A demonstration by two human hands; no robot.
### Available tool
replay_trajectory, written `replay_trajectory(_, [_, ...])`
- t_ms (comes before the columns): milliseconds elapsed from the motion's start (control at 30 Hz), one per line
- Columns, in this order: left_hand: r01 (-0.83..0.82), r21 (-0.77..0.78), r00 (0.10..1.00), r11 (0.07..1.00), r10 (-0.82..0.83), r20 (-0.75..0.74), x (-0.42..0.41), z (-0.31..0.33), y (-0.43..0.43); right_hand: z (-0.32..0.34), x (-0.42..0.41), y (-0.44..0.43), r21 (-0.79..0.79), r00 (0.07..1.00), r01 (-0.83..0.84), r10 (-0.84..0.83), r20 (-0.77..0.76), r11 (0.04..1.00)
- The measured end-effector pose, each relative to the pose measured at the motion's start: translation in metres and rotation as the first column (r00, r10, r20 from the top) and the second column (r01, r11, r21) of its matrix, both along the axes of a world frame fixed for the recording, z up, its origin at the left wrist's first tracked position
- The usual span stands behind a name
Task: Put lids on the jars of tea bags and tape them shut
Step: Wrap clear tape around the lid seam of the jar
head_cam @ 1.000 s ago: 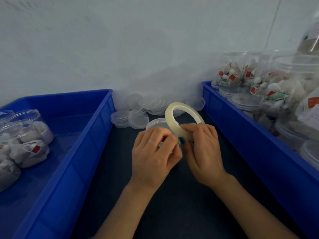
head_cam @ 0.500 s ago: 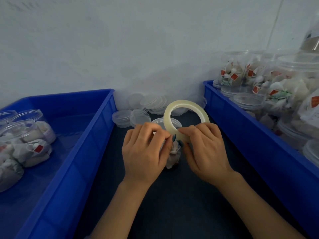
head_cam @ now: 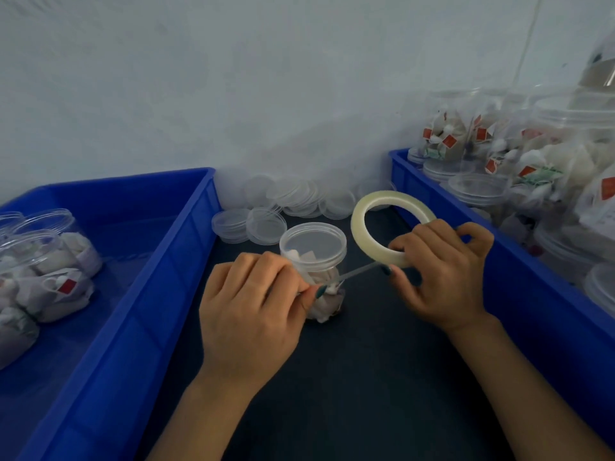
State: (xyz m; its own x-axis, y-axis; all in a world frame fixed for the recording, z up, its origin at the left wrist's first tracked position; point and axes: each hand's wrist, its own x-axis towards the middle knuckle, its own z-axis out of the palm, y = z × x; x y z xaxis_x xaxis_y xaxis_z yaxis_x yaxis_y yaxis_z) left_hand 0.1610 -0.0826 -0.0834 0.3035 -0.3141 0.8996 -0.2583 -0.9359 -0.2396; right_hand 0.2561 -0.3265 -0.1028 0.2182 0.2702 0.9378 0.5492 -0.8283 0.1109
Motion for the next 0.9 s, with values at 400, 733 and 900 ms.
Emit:
replay_trajectory(400, [-0.082, -0.161, 0.987, 0.984, 0.057, -0.153, -0.001, -0.016, 0.018, -0.008, 0.002, 0.013, 0.040, 0.991, 0.099, -0.095, -0.098, 0.994])
replay_trajectory(733, [-0.098, -0.208, 0.985, 0.973, 0.065, -0.160, 0.004, -0.018, 0.020, -0.006, 0.000, 0.017, 0.040, 0.987, 0.121, -0.116, -0.109, 0.992])
replay_trajectory(900, [-0.106, -0.234, 0.981, 0.966, 0.063, -0.182, 0.009, -0.017, 0.019, -0.006, 0.000, 0.019, 0.047, 0.985, 0.134, -0.128, -0.114, 0.990])
